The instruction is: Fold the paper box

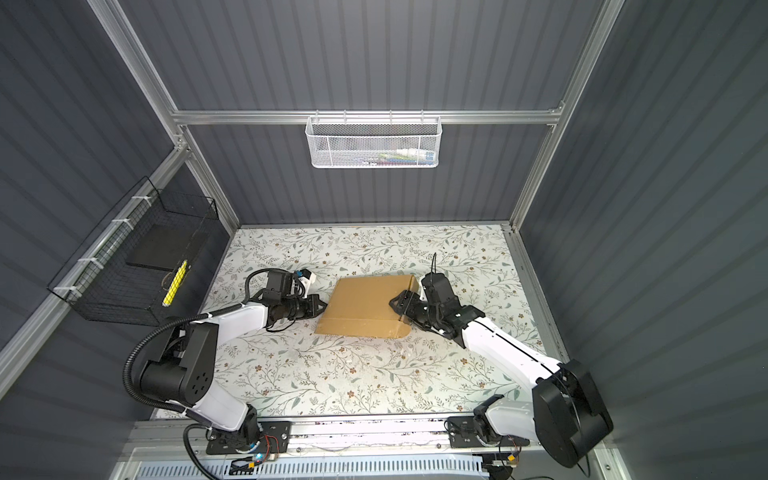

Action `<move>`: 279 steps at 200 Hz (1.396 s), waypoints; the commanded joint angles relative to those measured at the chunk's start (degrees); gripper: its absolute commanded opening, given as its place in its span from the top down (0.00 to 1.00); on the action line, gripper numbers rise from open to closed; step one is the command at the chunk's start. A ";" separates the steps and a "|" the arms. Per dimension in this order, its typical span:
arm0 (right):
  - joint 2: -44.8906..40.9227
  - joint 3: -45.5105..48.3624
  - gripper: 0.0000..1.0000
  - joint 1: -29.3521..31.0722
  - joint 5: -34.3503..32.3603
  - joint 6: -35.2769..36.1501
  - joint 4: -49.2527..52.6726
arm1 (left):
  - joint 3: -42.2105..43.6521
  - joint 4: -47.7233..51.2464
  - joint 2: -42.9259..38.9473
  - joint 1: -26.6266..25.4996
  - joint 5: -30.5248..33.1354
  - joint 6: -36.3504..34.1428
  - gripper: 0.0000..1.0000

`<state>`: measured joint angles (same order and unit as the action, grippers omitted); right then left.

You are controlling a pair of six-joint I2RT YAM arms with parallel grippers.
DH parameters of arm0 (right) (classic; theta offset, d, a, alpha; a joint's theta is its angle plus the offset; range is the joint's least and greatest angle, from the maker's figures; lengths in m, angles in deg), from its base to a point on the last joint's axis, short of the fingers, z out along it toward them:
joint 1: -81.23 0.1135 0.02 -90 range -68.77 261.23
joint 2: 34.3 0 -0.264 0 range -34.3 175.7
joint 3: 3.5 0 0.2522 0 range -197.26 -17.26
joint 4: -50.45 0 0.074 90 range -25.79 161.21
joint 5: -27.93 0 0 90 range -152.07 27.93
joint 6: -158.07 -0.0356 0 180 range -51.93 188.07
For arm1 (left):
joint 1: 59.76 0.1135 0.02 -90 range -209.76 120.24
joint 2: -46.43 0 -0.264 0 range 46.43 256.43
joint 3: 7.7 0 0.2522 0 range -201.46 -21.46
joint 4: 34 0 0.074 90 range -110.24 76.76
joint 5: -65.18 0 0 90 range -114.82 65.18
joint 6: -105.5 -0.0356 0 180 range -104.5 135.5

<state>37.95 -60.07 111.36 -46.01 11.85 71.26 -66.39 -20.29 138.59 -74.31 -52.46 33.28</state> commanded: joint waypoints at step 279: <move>-1.21 1.04 0.33 1.86 -3.79 2.34 -6.49 | -4.69 2.47 -8.75 -0.13 6.25 4.69 0.65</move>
<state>38.23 -59.68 112.96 -48.07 12.48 64.16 -68.45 -20.73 132.21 -74.35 -47.72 38.24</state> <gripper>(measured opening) 0.672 0.329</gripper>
